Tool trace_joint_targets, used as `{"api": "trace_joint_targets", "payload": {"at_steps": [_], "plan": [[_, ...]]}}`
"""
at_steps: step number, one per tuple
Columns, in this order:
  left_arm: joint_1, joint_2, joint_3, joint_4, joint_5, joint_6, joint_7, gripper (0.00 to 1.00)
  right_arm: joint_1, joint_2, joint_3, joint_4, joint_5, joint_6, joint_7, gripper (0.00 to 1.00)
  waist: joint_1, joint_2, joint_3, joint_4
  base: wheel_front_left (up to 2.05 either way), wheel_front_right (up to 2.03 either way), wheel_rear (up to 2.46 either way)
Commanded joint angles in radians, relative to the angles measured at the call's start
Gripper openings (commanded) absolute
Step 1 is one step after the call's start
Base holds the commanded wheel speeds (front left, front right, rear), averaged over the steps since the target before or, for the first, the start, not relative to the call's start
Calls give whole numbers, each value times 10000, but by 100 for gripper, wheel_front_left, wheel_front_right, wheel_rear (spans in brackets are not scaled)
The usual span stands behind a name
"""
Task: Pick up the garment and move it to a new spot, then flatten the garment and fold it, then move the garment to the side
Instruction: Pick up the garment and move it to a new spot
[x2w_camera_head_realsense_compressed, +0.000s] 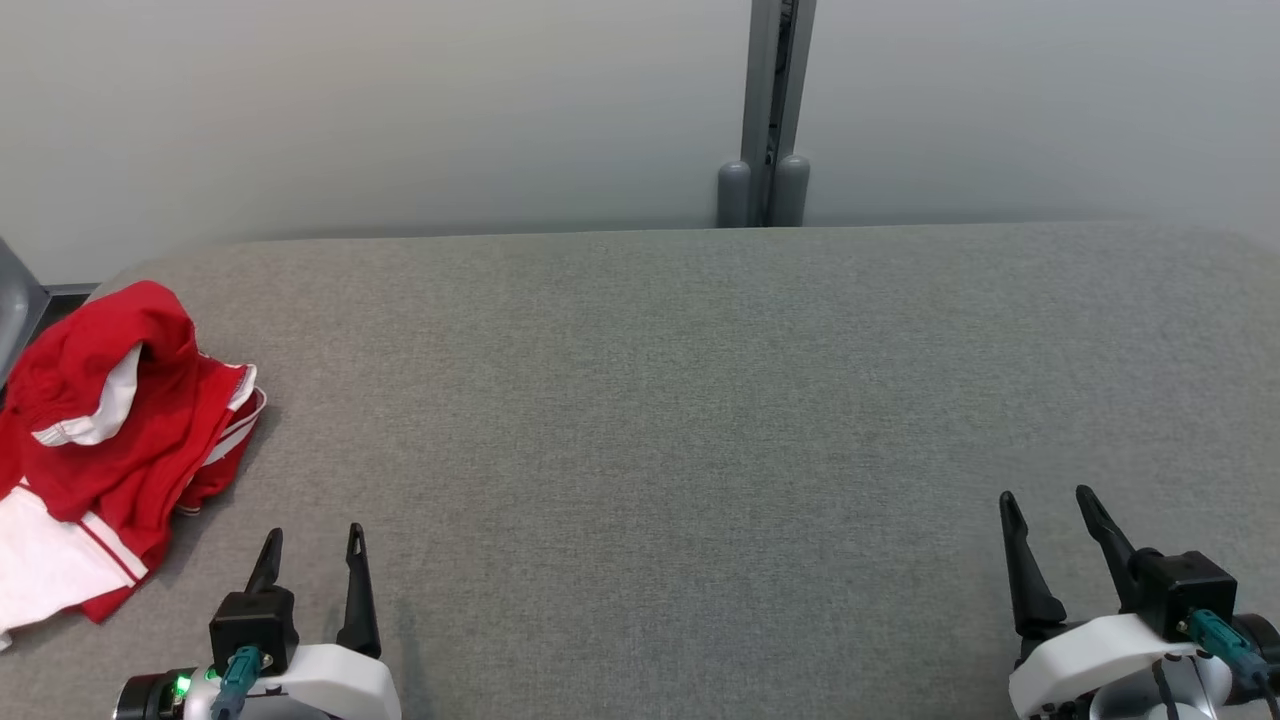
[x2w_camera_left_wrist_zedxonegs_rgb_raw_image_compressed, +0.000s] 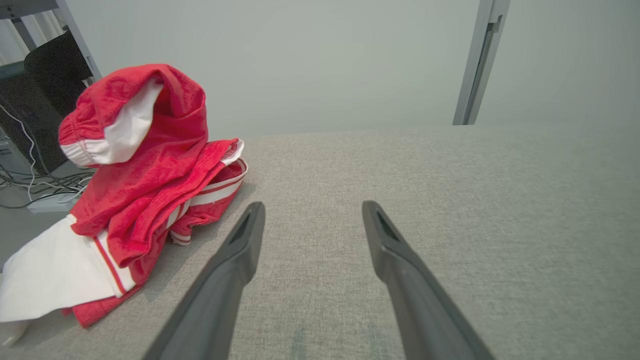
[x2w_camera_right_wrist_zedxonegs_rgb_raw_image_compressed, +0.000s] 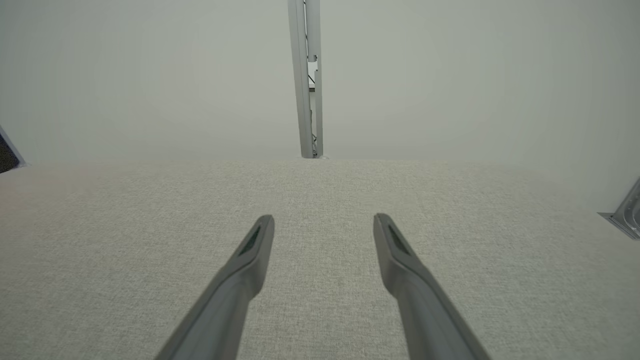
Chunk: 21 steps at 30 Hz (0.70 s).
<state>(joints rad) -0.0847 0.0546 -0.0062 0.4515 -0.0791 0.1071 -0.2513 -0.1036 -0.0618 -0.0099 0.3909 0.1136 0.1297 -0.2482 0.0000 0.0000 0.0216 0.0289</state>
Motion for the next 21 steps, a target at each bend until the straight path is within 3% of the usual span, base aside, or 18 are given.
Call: {"api": "trace_joint_targets", "payload": {"at_steps": [1,8,16,21], "plan": [[-67,61,0,-5,204,102,-62,100,-72,-40,31,-37,-160,17,-114,100,0,0,22,144,0,0,0],[-99,27,-38,72,438,161,-142,100,-14,-65,246,-50,-446,15,-194,100,0,0,145,1499,0,0,0],[186,0,234,157,206,160,-140,100,-164,-56,765,15,-198,10,-185,100,0,0,298,3798,0,0,0],[279,-17,491,211,13,61,-140,100,-365,-71,1090,87,-104,10,-185,100,0,0,441,4437,0,0,0]]}}
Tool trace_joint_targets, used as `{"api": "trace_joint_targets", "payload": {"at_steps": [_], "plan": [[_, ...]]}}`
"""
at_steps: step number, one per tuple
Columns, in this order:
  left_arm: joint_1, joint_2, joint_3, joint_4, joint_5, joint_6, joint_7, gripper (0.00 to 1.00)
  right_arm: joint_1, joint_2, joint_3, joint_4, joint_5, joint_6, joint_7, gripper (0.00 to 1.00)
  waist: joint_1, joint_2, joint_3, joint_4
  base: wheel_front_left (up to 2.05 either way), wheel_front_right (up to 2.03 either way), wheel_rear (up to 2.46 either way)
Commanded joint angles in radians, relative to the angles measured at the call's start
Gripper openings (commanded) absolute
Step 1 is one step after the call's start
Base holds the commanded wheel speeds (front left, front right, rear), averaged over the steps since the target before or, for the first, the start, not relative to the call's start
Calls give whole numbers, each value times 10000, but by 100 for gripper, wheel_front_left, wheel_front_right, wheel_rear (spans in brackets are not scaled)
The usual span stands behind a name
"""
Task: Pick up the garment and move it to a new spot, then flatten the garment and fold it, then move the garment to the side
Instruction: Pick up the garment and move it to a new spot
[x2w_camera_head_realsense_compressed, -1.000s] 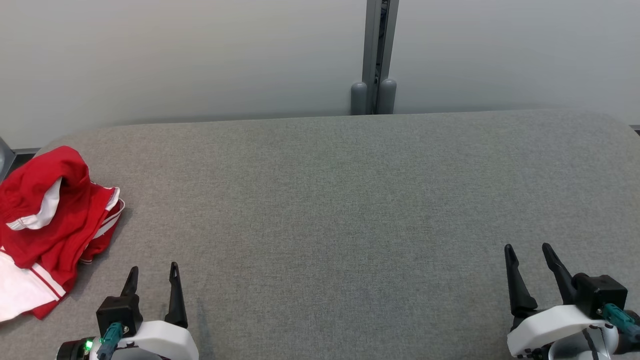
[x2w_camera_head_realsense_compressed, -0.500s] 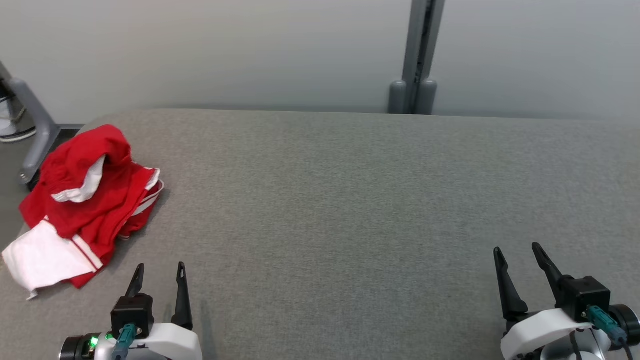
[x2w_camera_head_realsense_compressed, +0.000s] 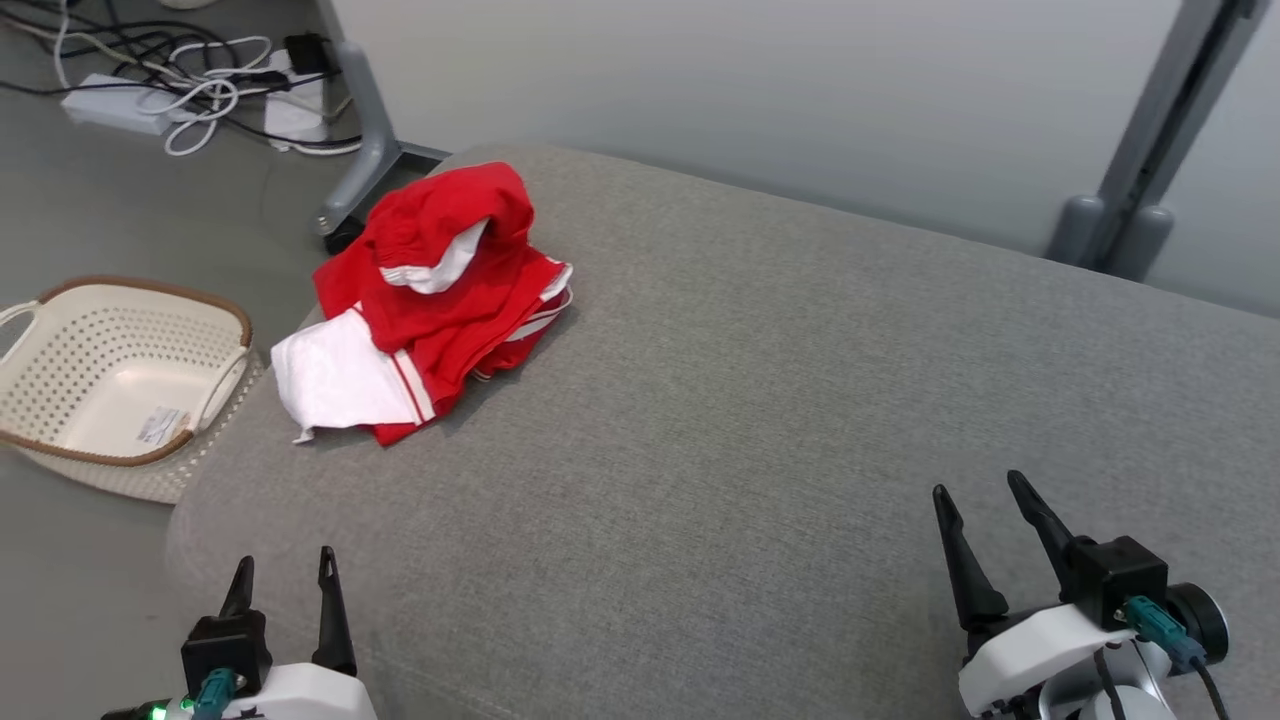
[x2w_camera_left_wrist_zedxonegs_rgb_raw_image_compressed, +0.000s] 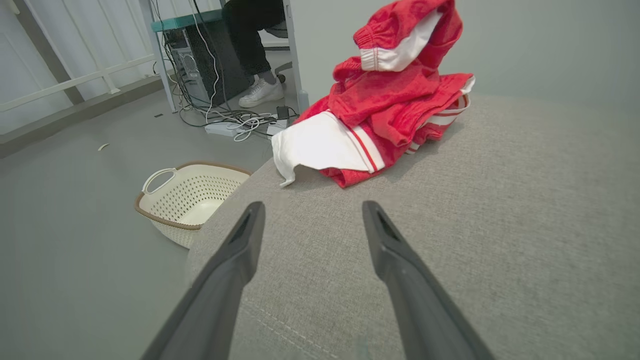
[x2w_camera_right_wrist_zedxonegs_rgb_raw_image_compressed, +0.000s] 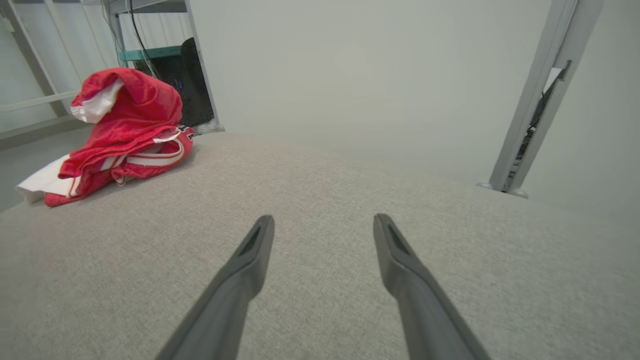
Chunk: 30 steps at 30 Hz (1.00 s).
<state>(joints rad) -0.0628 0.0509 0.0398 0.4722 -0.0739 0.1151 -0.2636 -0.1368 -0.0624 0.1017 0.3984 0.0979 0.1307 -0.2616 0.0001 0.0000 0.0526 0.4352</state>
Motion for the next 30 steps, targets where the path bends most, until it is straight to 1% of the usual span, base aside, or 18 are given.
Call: {"api": "trace_joint_targets", "payload": {"at_steps": [1,4,6,10,12,17,21,22,26,28,30], "plan": [[75,24,111,40,-135,-69,-17,100,-75,-67,38,32,79,1,-51,100,-1,0,157,406,0,0,0],[-29,7,268,86,-313,-269,-19,100,-211,-140,213,49,93,1,-53,100,-1,0,300,344,0,0,0],[-236,16,424,187,-500,-488,-17,100,-233,-201,327,37,126,1,-51,100,-1,0,435,205,0,0,0],[-931,44,660,551,-667,-951,-19,100,-470,-512,511,35,219,1,-51,100,-1,0,901,-278,0,0,0],[-1446,174,729,735,-586,-1130,-19,100,-599,-699,584,-25,278,1,-51,100,-1,0,1236,-577,0,0,0],[-3338,763,772,1353,-363,-1545,-17,100,-938,-1275,691,-260,404,-1,-51,100,-1,0,2169,-1283,0,0,0],[-5000,1438,669,2120,-140,-1757,-11,100,-1187,-1608,740,-473,516,-1,-51,100,-1,0,2853,-1813,0,0,0],[-5000,1438,669,2120,-140,-1757,-11,100,-1187,-1608,740,-473,516,-1,-51,100,-1,0,2853,-1813,0,0,0],[-6580,2073,537,3316,1,-1915,21,100,-1421,-1803,845,-598,584,-1,-51,100,-1,0,3470,-2319,0,0,0],[-7182,2310,455,3963,93,-1912,283,100,-1564,-1848,883,-622,626,-1,-51,100,-1,0,3735,-2581,0,0,0],[-7751,2496,508,4651,31,-1762,729,100,-1673,-1833,947,-632,704,-1,-51,100,-1,0,3939,-2828,0,0,0]]}}
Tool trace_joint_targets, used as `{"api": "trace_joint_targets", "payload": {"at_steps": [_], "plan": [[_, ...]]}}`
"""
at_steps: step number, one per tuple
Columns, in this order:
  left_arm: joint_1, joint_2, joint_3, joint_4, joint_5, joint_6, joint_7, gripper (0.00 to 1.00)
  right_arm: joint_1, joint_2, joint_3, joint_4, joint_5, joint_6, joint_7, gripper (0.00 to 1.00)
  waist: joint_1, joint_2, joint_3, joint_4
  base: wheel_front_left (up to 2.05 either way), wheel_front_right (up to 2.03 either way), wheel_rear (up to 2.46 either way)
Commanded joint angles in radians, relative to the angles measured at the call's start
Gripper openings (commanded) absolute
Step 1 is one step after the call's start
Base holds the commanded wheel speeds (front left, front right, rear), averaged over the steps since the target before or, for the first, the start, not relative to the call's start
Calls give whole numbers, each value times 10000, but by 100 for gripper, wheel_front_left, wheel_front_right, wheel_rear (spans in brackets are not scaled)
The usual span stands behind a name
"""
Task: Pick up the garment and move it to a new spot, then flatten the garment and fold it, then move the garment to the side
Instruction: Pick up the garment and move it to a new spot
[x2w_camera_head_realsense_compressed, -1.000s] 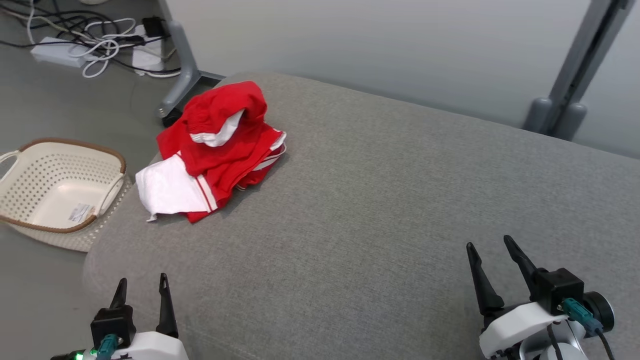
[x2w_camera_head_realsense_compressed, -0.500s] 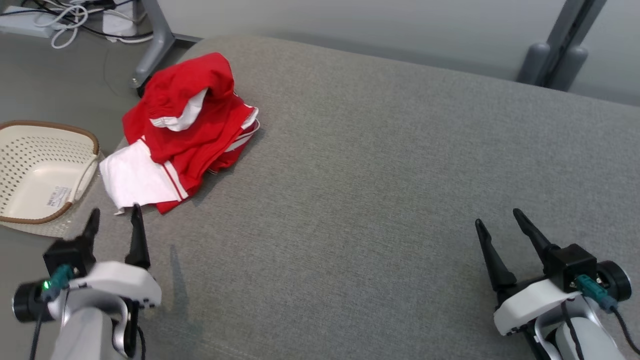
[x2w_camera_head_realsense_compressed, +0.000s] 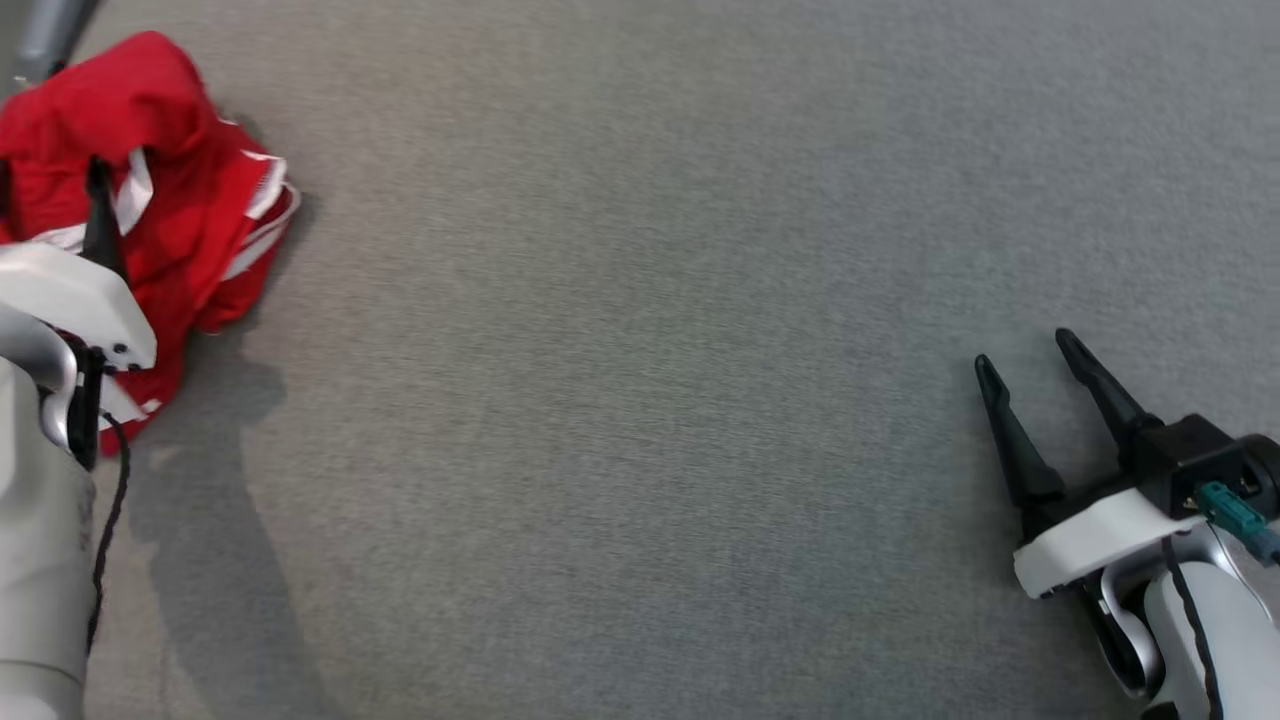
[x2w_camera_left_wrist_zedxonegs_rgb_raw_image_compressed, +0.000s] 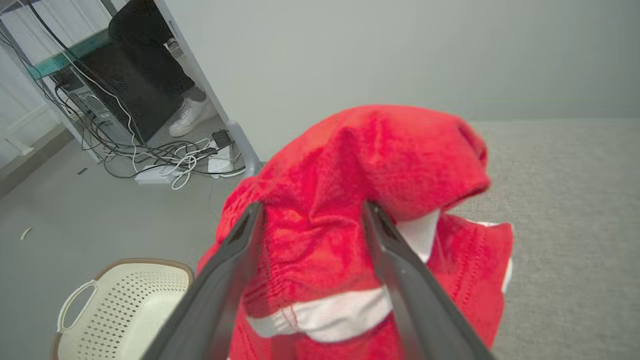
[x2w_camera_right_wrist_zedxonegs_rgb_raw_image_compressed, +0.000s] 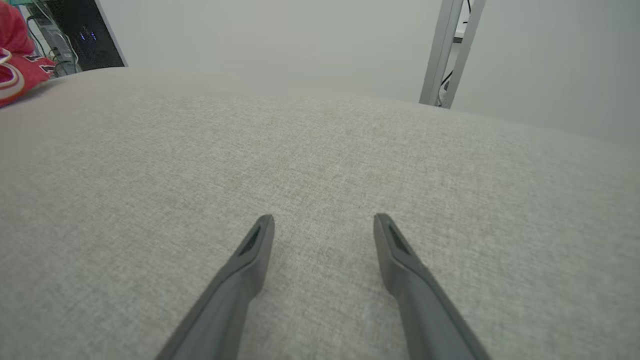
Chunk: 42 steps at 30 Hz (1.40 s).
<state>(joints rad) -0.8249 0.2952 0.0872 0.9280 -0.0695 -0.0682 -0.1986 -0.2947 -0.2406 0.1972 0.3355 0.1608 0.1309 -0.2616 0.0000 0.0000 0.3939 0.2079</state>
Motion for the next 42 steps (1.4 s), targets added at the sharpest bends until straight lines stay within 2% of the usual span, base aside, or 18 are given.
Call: {"api": "trace_joint_targets", "payload": {"at_steps": [1,4,5,6,8,11,16,20,26,30,33,35,36,39,41,42], "plan": [[-360,113,81,409,-68,133,276,100,-127,-48,17,-4,74,-3,-50,100,0,0,607,-662,0,0,0],[-863,326,162,1272,-122,416,865,100,-186,-6,36,26,169,-3,-25,100,0,0,781,-950,0,0,0],[-979,383,204,1435,-150,467,906,39,-199,14,32,41,179,-3,-23,100,0,0,807,-1026,0,0,0],[-1062,442,186,1654,-133,517,1024,0,-206,35,-21,62,227,-3,-22,100,0,0,813,-1081,0,0,0],[-1157,479,212,1896,-173,641,922,0,-175,118,-89,106,273,-3,-16,100,0,0,758,-1184,0,0,0],[-1404,620,-85,1755,126,773,173,0,-100,276,-110,189,334,-3,-17,100,0,0,515,-1274,0,0,0],[-1839,259,-503,1258,246,383,-489,0,1,684,-129,269,390,-1,-28,100,0,0,-256,-1443,0,0,0],[-2199,-393,-976,651,333,53,-633,0,123,997,-144,432,437,-3,-29,100,0,0,-808,-1677,0,0,0],[-1886,-1927,-1992,-335,405,-291,-670,0,404,1340,-314,571,528,-3,-29,100,0,0,-1468,-2164,0,0,0],[-1104,-2377,-2754,-1268,-374,-459,-662,0,590,1468,-449,662,559,-3,-29,100,0,0,-1711,-2511,0,0,0],[-221,-2459,-4305,-2318,-2080,-535,-666,0,715,1545,-461,746,611,-1,-29,100,0,0,-1865,-2834,0,0,0],[425,-2413,-5157,-2807,-3043,-135,-665,0,773,1572,-484,799,669,-3,-29,100,0,0,-1934,-2990,0,0,0],[425,-2413,-5157,-2807,-3043,-135,-665,0,773,1572,-484,799,669,-3,-29,100,0,0,-1934,-2990,0,0,0],[1280,-2385,-6056,-2974,-3527,591,-666,0,803,1644,-483,812,681,-1,-29,100,0,0,-1999,-3142,0,0,0],[1795,-2415,-6179,-2907,-3597,1006,-666,0,814,1652,-518,827,703,-1,-29,100,0,0,-2030,-3212,0,0,0],[2059,-2414,-6133,-2870,-3467,1175,-668,23,829,1659,-528,838,718,-3,-29,100,0,0,-2058,-3224,0,0,0]]}}
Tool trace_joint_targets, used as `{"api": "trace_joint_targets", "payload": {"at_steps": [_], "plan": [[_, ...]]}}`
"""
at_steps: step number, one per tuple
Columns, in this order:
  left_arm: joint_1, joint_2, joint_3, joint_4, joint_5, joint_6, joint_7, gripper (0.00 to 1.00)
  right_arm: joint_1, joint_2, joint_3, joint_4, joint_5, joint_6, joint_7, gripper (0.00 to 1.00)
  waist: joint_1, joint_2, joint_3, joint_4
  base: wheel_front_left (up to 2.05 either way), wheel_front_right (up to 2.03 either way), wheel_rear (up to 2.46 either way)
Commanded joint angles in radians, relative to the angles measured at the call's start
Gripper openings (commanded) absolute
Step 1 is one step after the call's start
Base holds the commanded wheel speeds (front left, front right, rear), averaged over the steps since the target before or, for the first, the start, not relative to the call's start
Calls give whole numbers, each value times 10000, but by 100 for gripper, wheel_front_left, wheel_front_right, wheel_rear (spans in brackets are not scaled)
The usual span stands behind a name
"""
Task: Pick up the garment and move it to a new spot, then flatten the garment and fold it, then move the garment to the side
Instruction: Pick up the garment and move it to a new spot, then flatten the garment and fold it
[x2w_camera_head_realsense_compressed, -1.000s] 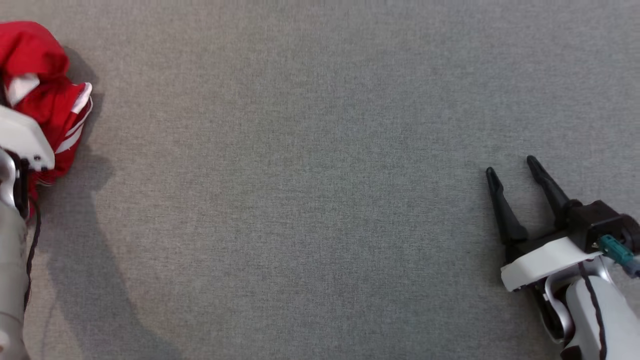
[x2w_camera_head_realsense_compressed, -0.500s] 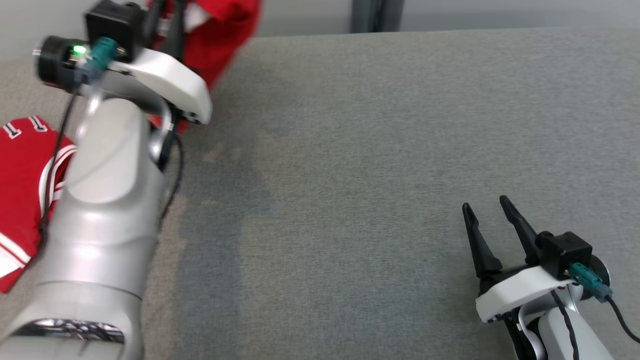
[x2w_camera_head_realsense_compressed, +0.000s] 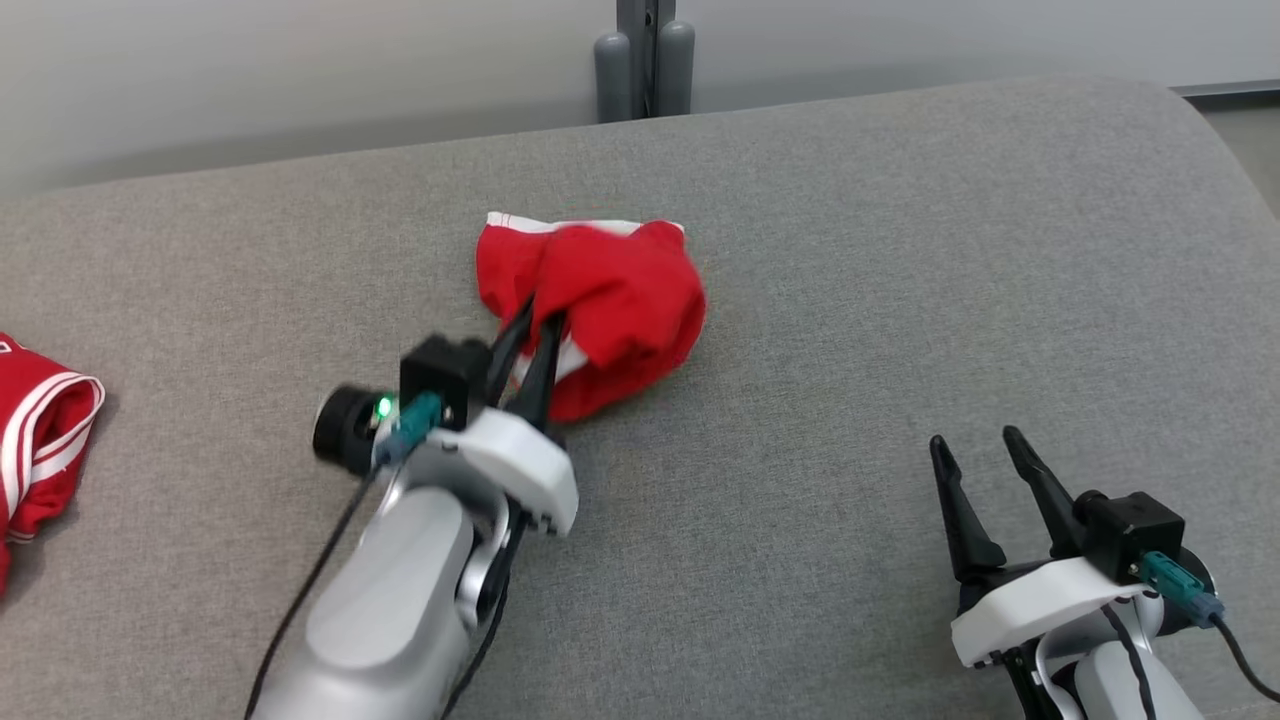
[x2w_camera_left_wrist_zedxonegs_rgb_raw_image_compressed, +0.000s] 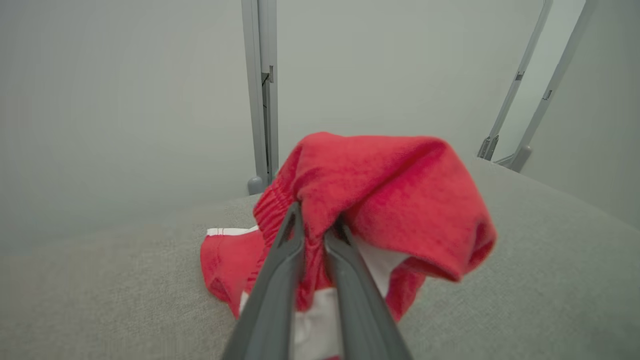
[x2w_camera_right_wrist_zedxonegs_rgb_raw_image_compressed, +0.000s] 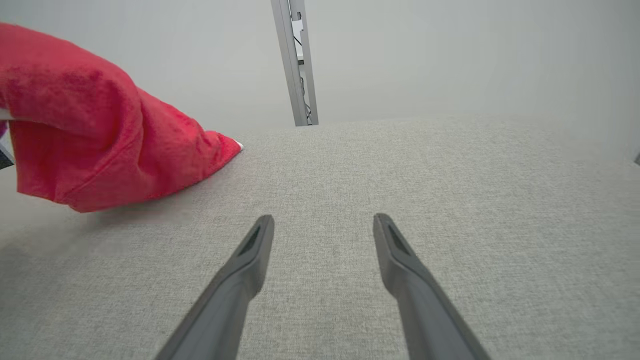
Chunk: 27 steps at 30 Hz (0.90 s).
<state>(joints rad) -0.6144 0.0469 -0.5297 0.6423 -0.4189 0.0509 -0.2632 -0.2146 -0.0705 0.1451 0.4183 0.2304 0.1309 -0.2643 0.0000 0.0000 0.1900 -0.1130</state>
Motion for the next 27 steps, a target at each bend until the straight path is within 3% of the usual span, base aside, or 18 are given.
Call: {"api": "trace_joint_targets", "payload": {"at_steps": [1,2,13,21,27], "plan": [[250,69,113,34,151,109,-22,76,57,-35,-52,-13,12,-3,-3,100,0,0,-49,-13,0,0,0],[547,86,168,78,326,182,-20,100,106,-26,-107,-19,2,-3,-3,100,0,0,-97,-1,0,0,0],[4441,623,2934,-1489,1353,862,-21,100,792,38,-696,-82,-143,-1,-2,100,0,0,-1242,424,0,0,0],[6436,401,4732,-2619,2281,661,-18,100,1404,105,-882,-121,-314,-1,-2,100,0,0,-1910,622,0,0,0],[6707,154,5042,-2855,2602,403,-17,100,1593,135,-776,-90,-337,-1,-2,100,0,0,-1877,763,0,0,0]]}}
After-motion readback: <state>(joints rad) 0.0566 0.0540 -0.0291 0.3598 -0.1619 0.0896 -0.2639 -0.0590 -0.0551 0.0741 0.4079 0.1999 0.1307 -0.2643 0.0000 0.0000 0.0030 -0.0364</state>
